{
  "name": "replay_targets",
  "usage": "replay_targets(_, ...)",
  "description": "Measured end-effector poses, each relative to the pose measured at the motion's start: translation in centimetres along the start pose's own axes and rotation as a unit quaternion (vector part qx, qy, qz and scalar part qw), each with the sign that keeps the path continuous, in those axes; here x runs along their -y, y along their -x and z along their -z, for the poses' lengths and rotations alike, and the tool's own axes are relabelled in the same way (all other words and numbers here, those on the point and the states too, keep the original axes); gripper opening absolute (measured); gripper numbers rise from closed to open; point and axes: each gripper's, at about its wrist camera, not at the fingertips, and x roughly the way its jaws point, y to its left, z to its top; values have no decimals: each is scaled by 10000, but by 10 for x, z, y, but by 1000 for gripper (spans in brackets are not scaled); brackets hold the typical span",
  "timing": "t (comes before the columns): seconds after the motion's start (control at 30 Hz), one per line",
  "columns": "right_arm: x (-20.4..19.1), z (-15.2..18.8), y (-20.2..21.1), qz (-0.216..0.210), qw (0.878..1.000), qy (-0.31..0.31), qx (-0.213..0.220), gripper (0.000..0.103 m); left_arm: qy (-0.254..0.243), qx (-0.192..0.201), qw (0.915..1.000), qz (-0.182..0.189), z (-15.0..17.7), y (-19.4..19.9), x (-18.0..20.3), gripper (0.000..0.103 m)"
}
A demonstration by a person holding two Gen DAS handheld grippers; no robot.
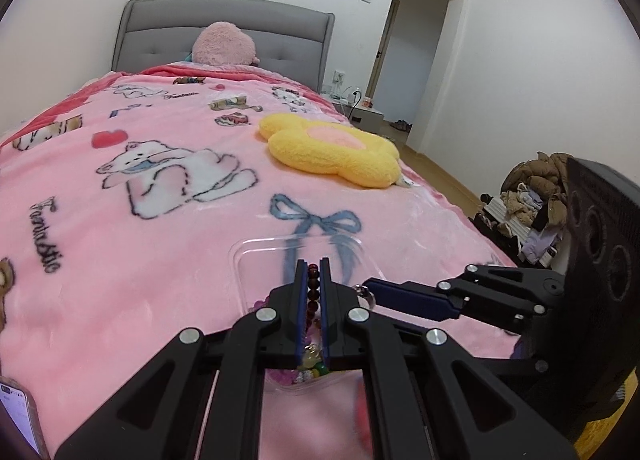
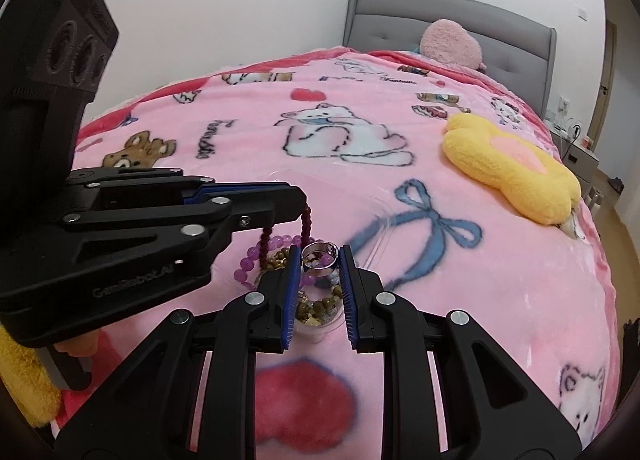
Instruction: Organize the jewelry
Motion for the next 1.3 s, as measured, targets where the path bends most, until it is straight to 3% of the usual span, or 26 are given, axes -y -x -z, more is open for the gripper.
replay_targets(0.2, -1, 1, 1, -10, 10000, 0, -22, 20, 128, -70, 9999, -31, 4, -4, -7, 6)
replay_targets(0.37, -2, 2, 3, -6, 10000, 16, -55, 22, 165, -72, 9998, 60, 5, -3, -9, 14)
replay_targets(0.47, -3, 2, 8, -24, 10000, 7, 1, 30, 142, -33, 9998, 126, 6, 3, -7, 27)
replay_targets(0.6, -3, 2, 18, 56, 9999, 11, 103, 33, 177, 138, 9996, 197, 5, 16, -8, 30)
replay_targets(0.67, 0, 5, 28, 52, 9997, -24, 220, 43, 225, 242, 9992, 236, 5, 25, -10, 38)
replay_targets(0.73, 6, 10, 38, 73, 9992, -91, 387, 57, 207, 403, 9988, 182, 7, 35, -11, 58)
replay_targets(0.8, 11, 14, 43, 114, 9985, -137, 518, 62, 92, 582, 9982, 65, 11, 42, -10, 73)
replay_targets(0.9, 19, 23, 48, -12, 9975, -190, 685, 77, -221, 735, 9969, -175, 21, 49, -4, 83)
replay_targets(1.1, 31, 34, 58, -96, 9953, -240, 938, 95, -359, 812, 9958, -226, 38, 59, -1, 94)
replay_targets(1.3, 31, 39, 58, -32, 9947, -202, 1003, 95, -258, 954, 9948, -235, 47, 64, -3, 98)
